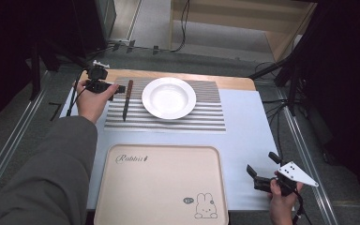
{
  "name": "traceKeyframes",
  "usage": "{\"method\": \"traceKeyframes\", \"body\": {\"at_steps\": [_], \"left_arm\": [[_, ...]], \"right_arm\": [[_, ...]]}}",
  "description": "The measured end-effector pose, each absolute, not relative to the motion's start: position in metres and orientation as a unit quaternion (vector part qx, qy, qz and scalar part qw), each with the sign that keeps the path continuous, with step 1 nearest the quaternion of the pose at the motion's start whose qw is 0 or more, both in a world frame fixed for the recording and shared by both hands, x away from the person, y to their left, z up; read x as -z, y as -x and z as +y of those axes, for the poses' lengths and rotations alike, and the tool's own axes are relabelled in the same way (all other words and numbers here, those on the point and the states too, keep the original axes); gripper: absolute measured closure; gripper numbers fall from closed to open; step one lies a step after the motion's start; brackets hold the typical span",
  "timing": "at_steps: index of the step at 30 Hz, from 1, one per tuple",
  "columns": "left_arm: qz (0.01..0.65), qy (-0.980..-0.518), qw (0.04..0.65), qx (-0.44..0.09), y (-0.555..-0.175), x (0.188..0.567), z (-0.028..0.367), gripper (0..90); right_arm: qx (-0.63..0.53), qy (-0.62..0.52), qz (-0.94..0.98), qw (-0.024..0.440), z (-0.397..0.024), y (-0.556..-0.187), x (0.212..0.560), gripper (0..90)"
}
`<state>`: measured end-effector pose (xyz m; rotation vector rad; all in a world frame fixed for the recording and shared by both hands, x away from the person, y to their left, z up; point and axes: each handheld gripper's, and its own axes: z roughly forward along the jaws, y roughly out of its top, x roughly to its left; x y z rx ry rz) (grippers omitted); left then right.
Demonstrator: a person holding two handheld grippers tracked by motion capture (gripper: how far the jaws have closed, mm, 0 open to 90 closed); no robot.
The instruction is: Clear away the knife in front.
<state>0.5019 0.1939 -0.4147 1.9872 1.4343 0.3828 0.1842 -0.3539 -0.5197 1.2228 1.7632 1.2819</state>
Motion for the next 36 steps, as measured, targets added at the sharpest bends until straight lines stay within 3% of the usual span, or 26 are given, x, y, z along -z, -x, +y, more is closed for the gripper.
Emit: {"method": "traceKeyframes", "body": {"at_steps": [21, 36], "left_arm": [[0.575, -0.764, 0.269, -0.115, -0.542, 0.459, 0.158, 62.3], [0.595, -0.757, 0.235, -0.134, -0.549, 0.478, 0.149, 64.9]], "right_arm": [[-0.488, -0.465, 0.67, 0.313, -0.355, -0.185, 0.52, 0.0], [-0.489, -0.464, 0.669, 0.313, -0.354, -0.185, 0.52, 0.0]]}}
